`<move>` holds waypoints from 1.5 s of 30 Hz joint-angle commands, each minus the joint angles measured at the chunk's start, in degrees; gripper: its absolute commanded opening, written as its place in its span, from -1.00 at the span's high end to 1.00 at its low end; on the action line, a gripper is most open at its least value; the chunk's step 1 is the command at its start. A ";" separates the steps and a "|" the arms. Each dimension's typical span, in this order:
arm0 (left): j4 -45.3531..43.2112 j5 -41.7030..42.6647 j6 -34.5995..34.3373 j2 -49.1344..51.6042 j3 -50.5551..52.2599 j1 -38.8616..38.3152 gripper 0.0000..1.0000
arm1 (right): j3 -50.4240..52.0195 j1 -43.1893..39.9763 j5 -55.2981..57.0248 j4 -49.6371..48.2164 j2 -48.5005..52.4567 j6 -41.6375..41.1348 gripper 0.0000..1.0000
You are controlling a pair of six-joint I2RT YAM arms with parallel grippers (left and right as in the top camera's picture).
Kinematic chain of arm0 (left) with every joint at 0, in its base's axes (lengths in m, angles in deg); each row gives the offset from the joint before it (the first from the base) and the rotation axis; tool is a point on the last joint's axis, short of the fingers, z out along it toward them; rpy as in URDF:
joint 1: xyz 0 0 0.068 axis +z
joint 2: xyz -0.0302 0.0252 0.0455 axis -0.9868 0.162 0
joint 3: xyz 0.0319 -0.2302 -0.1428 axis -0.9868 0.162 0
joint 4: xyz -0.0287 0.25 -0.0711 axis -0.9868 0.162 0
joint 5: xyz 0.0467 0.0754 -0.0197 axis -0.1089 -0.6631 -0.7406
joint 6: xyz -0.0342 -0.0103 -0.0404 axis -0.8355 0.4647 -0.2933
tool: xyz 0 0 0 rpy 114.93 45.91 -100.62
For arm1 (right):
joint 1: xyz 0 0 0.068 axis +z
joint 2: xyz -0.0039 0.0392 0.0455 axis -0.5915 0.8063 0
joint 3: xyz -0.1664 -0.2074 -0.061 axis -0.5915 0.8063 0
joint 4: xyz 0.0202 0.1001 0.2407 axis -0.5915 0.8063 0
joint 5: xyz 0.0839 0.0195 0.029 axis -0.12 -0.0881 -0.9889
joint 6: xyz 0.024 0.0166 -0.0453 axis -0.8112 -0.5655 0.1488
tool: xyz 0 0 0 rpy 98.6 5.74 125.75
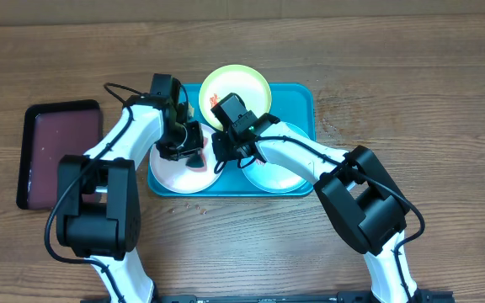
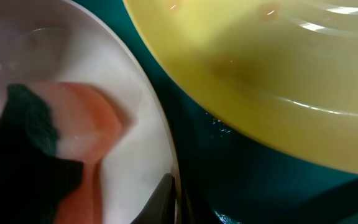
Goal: Clean dirty plates on tray and stack at the side
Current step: 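Scrub the white plate again with the left gripper's sponge, then carry the sponge left and drop it in the dark tray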
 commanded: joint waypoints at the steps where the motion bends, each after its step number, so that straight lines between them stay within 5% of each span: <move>1: 0.39 1.84 1.70 0.81 1.42 -0.37 0.91 | 0.33 -0.02 0.46 0.57 2.58 0.20 0.89; 12: 5.62 -31.52 -2.19 0.81 4.76 -0.37 0.91 | 0.33 -0.02 0.44 0.61 2.58 0.20 0.89; 21: 13.42 -38.93 -8.81 0.44 -3.48 -0.37 0.91 | 0.33 -0.02 0.46 0.72 2.58 0.20 0.89; 32: 16.35 -38.66 -9.51 0.26 -15.74 2.38 0.91 | 0.33 -0.02 0.48 0.96 2.58 0.22 0.89; 45: 17.68 -20.74 -9.46 0.50 -20.90 27.78 0.91 | 0.33 -0.02 0.48 0.31 2.58 0.39 0.89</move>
